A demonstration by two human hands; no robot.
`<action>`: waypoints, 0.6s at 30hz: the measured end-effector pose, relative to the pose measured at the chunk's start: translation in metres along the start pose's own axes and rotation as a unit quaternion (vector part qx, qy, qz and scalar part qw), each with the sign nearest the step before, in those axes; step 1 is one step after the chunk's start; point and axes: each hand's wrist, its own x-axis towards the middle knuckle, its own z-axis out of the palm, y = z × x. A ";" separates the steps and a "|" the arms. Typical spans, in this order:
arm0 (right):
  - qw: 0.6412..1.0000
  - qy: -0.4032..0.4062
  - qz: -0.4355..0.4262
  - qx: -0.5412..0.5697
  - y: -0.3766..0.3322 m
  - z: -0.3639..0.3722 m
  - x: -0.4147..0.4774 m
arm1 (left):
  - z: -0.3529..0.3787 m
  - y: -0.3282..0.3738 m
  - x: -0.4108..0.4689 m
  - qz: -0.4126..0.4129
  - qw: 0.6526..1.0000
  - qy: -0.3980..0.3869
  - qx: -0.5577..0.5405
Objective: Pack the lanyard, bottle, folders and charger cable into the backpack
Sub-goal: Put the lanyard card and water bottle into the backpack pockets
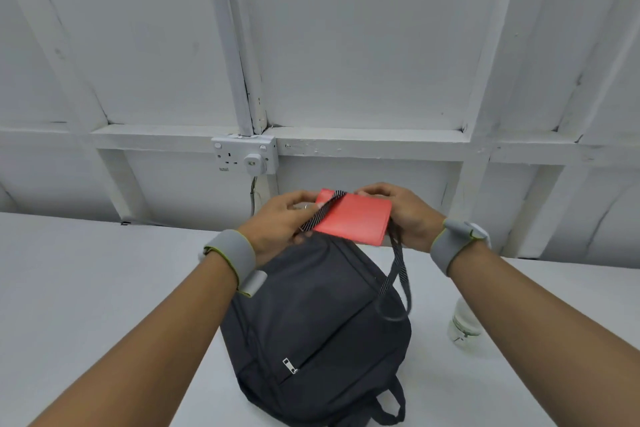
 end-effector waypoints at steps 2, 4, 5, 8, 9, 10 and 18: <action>0.999 -0.035 0.025 0.020 0.011 0.007 0.000 | 0.003 0.007 0.001 0.005 0.997 0.015 -0.071; 0.997 -0.063 0.044 0.021 0.022 0.020 -0.006 | 0.009 0.013 0.004 0.015 0.991 0.075 -0.108; 0.995 -0.079 0.052 0.022 0.026 0.029 -0.010 | 0.011 0.013 0.008 0.021 0.988 0.121 -0.097; 0.988 -0.132 0.073 -0.032 0.030 0.046 -0.018 | 0.009 0.002 0.020 0.065 0.964 0.243 0.082; 0.983 -0.150 0.077 -0.070 0.028 0.050 -0.021 | 0.005 -0.003 0.022 0.083 0.949 0.267 0.147; 0.976 -0.170 0.080 -0.108 0.026 0.053 -0.023 | 0.000 -0.009 0.022 0.098 0.931 0.286 0.203; 0.972 -0.062 0.023 -0.225 0.006 0.031 -0.011 | -0.018 -0.053 0.002 0.066 0.903 0.120 0.408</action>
